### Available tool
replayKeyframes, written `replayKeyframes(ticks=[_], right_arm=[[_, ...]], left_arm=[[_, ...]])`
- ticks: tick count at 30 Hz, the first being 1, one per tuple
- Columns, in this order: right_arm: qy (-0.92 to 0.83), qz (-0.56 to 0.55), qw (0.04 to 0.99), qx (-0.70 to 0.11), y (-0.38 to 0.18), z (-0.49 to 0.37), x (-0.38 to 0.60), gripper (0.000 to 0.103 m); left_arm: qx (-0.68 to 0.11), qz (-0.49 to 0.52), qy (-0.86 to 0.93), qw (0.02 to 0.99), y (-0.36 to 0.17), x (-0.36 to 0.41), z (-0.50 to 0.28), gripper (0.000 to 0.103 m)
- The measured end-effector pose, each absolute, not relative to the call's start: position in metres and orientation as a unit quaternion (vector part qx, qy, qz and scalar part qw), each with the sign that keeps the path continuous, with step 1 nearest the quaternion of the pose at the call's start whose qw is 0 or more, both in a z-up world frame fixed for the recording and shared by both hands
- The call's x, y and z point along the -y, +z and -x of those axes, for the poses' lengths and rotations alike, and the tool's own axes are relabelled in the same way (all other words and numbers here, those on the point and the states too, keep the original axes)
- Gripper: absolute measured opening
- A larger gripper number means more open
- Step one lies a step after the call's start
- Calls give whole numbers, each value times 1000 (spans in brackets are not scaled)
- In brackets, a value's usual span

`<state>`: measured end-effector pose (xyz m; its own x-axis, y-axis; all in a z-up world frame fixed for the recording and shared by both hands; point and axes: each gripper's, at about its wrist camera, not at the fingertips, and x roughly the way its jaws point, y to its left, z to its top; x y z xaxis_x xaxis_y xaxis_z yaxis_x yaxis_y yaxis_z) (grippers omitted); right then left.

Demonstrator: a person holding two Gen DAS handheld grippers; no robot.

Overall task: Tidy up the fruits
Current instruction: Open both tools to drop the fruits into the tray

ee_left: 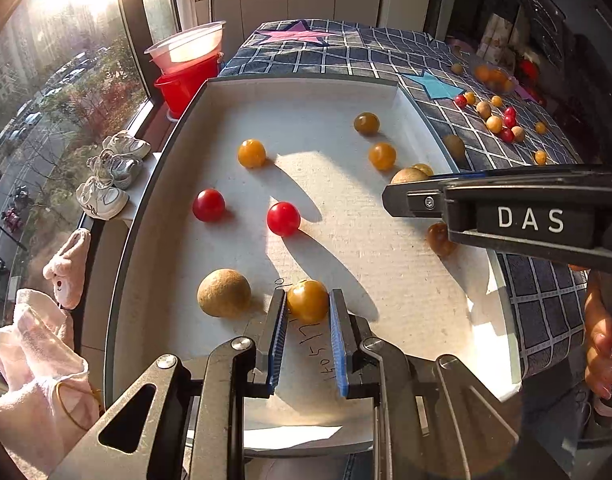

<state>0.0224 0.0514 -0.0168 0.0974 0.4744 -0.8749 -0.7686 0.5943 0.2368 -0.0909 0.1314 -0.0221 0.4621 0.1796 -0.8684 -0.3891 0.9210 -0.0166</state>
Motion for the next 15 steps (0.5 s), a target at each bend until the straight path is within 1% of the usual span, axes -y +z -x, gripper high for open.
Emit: replayKeyframes(ticks=[7,12,15], right_arm=[[425,161,727,-515,-26,-23,-62,28],[420,202,737,-489,-27,-11,-67,28],[421,206,737,-487,-26,-9,-67,28]], left_arm=[[-492,94,172,848,-23,-129,90,22],[-484,92,174,853,-24,-127,93,22],[-480,94,173,855,-23,-128,95,22]])
